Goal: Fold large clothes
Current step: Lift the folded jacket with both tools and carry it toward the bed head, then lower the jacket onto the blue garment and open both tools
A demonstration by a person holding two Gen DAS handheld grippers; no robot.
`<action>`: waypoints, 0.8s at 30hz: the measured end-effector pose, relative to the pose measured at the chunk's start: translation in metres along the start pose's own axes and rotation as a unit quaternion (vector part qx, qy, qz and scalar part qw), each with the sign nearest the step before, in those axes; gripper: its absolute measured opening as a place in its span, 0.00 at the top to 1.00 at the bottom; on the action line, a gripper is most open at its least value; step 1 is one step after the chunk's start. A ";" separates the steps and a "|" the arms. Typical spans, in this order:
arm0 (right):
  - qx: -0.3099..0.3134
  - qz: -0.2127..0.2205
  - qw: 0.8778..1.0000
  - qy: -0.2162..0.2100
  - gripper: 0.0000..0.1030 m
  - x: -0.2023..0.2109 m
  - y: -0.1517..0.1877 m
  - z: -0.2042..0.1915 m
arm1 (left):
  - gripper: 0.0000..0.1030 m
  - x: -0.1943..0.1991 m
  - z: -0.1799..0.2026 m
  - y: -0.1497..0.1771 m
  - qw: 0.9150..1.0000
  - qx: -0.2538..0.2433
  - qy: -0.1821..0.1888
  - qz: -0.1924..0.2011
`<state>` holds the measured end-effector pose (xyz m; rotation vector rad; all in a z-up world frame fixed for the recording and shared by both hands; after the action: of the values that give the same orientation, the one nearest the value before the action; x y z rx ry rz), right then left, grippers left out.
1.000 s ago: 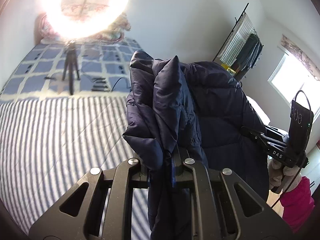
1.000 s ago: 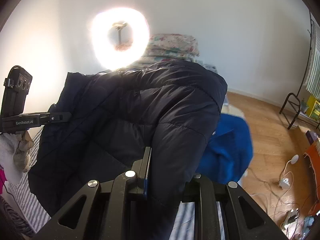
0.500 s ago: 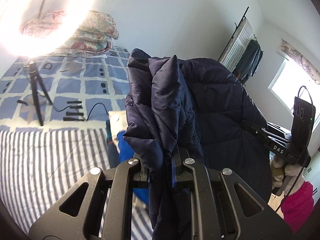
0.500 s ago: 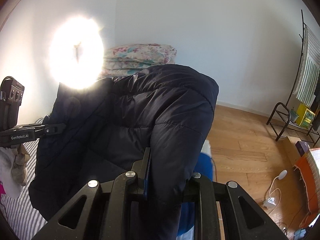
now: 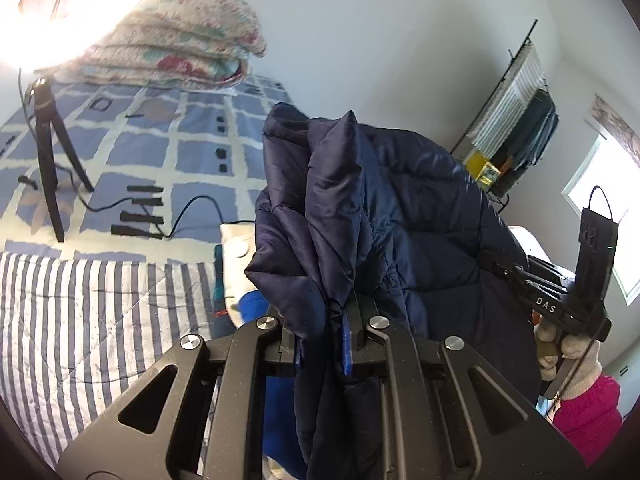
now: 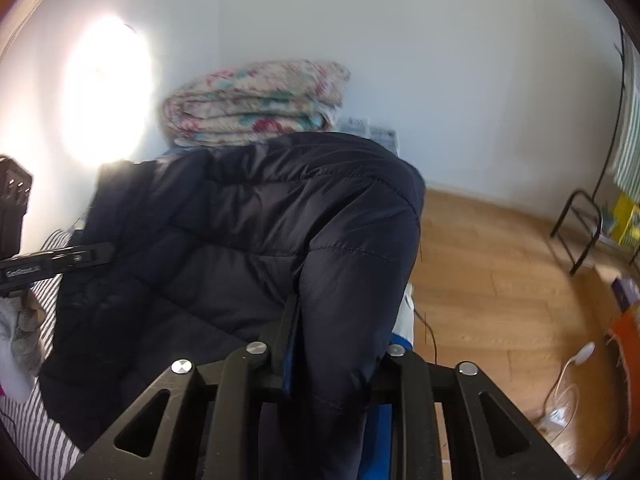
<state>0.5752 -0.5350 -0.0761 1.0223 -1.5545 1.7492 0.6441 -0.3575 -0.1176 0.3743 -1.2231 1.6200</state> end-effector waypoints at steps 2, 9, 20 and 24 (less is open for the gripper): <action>-0.016 -0.009 1.000 0.009 0.61 -0.009 0.003 0.011 | 0.80 -0.004 -0.009 0.000 1.000 0.009 -0.012 -0.005; -0.055 0.009 0.993 0.103 0.20 -0.003 0.000 0.034 | 0.46 0.004 -0.018 0.006 0.999 0.010 -0.046 -0.008; -0.075 0.043 0.990 0.112 0.20 0.065 0.016 -0.009 | 0.46 0.072 0.007 0.035 0.998 -0.044 -0.039 0.019; -0.081 0.057 0.989 0.110 0.20 0.102 0.032 -0.033 | 0.46 0.111 0.025 0.052 0.996 -0.070 -0.038 0.033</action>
<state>0.4884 -0.5144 -0.0090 0.6497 -1.6086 1.7149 0.5452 -0.3173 -0.0530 0.3120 -1.4103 1.5764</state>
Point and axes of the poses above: each gripper's, at about its wrist camera, not at the fingertips, and x roughly against the way its jaws point, z to its right, y to its underside, the point moved 8 cm from there along -x, roughly the way its jaws point, and after that the axes turned 13 degrees about -z, right-handed, at the moved point
